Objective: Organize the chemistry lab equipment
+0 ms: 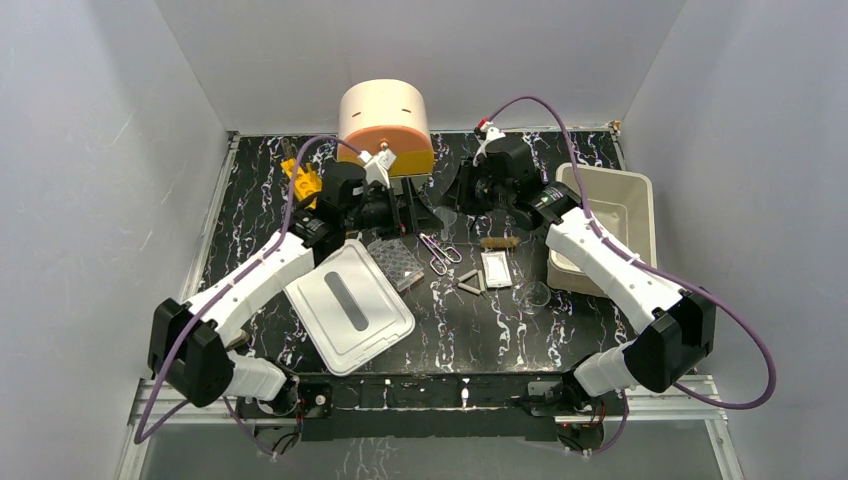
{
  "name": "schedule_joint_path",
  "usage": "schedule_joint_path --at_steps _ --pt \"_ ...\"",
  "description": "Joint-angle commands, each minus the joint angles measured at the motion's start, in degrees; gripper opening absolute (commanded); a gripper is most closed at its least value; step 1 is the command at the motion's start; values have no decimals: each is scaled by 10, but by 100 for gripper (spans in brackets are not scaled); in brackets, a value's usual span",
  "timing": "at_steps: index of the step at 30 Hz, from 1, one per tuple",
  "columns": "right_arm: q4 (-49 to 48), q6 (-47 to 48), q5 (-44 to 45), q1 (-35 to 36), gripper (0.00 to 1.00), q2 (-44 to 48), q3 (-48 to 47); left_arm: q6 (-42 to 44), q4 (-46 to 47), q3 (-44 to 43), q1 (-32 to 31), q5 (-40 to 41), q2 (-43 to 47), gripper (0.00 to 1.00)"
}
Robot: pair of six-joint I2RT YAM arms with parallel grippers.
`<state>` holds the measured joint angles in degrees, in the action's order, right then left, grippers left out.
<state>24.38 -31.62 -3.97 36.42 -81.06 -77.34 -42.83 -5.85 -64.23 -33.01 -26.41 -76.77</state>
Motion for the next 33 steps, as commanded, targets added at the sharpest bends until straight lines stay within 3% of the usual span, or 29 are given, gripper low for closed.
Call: schedule_joint_path --at_steps 1,5,11,16,22,27,29,33 --pt "-77 -57 -54 -11 23 10 -14 -25 53 5 -11 -66 -23 78" --pt "-104 -77 -97 -32 24 15 -4 -41 92 0 -11 -73 -29 69" --pt "-129 -111 -138 -64 24 20 9 -29 73 -16 -11 -64 -45 30" --pt "-134 -120 -159 -75 24 21 12 -24 85 -47 -10 -87 -61 28" --pt "-139 -128 -174 -80 24 25 21 -52 134 -45 -10 -117 -79 33" --pt "-139 -133 -180 -82 24 33 31 -58 148 -35 -10 -113 -74 14" --pt "-140 -129 -187 -82 29 31 32 -52 141 -32 -10 -109 -71 2" --pt "-104 -83 -187 -83 56 26 10 -5 95 -48 -10 -88 -60 0"
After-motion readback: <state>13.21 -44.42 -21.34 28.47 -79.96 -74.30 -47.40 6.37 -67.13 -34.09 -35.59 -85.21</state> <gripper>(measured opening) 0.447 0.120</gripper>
